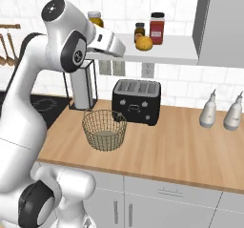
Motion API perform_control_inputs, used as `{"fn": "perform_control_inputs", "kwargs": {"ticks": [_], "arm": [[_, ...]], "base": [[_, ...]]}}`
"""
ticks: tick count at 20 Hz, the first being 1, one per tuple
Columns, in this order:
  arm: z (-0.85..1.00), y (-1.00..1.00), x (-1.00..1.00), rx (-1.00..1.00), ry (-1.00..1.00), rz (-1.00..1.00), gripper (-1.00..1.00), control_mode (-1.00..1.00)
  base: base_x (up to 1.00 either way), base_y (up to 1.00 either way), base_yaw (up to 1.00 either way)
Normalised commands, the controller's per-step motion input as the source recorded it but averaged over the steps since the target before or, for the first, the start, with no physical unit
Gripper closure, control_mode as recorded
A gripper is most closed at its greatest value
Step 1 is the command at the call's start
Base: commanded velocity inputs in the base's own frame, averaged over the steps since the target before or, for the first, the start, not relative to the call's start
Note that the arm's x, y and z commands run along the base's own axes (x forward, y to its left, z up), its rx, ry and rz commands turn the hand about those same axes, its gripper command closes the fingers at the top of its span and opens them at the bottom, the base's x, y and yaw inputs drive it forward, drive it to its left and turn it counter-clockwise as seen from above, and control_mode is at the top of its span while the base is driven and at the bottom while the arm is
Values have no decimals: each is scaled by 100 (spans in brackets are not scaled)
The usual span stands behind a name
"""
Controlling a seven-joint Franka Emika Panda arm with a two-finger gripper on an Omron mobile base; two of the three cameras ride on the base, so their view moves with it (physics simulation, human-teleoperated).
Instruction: Open the cabinet, pick up the bread from the cabinet and place it in the basket. Then move the basket to the dining counter.
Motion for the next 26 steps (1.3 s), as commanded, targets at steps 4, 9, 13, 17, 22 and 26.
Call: {"fn": "perform_control_inputs", "kwargs": {"ticks": [4,9,13,17,22,26], "arm": [[0,-12,48,0,0,0,-100,-100],[0,-37,43,0,0,0,-100,-100],[0,-29,36,0,0,0,-100,-100],[-7,-14,38,0,0,0,-100,-100],[-8,-27,42,0,0,1,-100,-100],[-7,-11,50,0,0,2,-100,-100]], "base": [[0,0,0],[0,0,0],[0,0,0],[0,0,0],[0,0,0],[0,0,0]]}}
